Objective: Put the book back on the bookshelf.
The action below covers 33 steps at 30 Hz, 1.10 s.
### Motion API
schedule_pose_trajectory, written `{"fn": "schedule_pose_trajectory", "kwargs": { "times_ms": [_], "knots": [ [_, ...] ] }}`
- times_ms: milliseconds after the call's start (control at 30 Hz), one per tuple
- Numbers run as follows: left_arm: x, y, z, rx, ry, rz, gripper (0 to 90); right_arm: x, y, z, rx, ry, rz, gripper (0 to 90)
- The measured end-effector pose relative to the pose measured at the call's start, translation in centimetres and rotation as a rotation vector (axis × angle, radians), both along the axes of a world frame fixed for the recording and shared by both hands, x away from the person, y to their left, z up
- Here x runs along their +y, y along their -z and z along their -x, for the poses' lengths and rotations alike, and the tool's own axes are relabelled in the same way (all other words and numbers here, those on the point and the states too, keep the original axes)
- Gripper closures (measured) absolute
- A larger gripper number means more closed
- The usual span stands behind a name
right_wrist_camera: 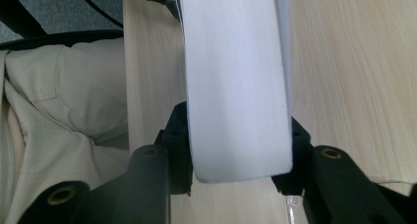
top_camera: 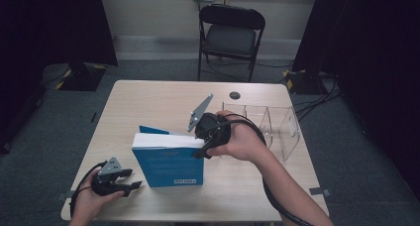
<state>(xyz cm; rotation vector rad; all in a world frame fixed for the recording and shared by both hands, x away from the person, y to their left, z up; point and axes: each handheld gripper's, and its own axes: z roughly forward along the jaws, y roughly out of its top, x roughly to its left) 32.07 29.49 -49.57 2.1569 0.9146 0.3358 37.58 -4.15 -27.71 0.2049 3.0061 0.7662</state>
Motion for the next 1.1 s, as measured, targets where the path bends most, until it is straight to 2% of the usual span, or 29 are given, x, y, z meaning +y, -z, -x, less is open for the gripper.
{"fn": "schedule_pose_trajectory", "kwargs": {
  "times_ms": [33,133,167,200,233,267,400,467,567,733,967,1100],
  "knots": [
    [0.0,0.2,0.0,-0.024,0.006,-0.002,34.8,0.2,0.0,0.0,0.001,-0.002,0.006,58.1],
    [-0.1,0.6,0.1,-0.045,0.023,0.017,26.6,0.6,0.0,0.0,-0.003,-0.007,0.019,56.8],
    [-0.1,0.6,0.0,-0.051,0.038,-0.002,25.3,0.9,0.1,0.0,0.002,-0.007,0.022,56.1],
    [-0.2,0.6,0.1,-0.042,0.041,0.000,23.6,1.1,0.1,0.0,0.000,-0.003,0.028,56.1],
    [-0.2,0.6,0.0,-0.053,0.053,-0.013,21.8,1.3,0.2,0.0,-0.007,-0.002,0.021,57.2],
    [-0.3,0.6,0.1,-0.045,0.051,-0.010,20.6,1.4,0.3,0.0,-0.006,0.008,0.010,57.2],
    [-0.4,0.7,0.0,-0.044,0.074,-0.012,15.7,1.7,0.5,-0.1,0.015,0.043,-0.002,57.7],
    [-0.4,0.6,0.0,-0.045,0.074,-0.013,15.6,1.8,0.5,-0.2,0.013,0.062,0.002,57.6],
    [-0.4,0.6,0.0,-0.043,0.077,-0.016,15.1,2.0,0.5,0.0,-0.010,0.048,0.023,57.6],
    [-0.4,0.6,0.0,-0.043,0.077,-0.017,15.1,2.0,0.8,0.2,-0.018,0.064,0.012,56.3],
    [-0.4,0.6,0.0,-0.043,0.076,-0.016,15.1,2.6,1.4,0.1,0.013,0.043,0.021,57.8],
    [-0.4,0.6,0.0,-0.043,0.077,-0.016,15.1,2.6,1.4,0.0,0.016,0.040,0.019,57.7]
  ]
}}
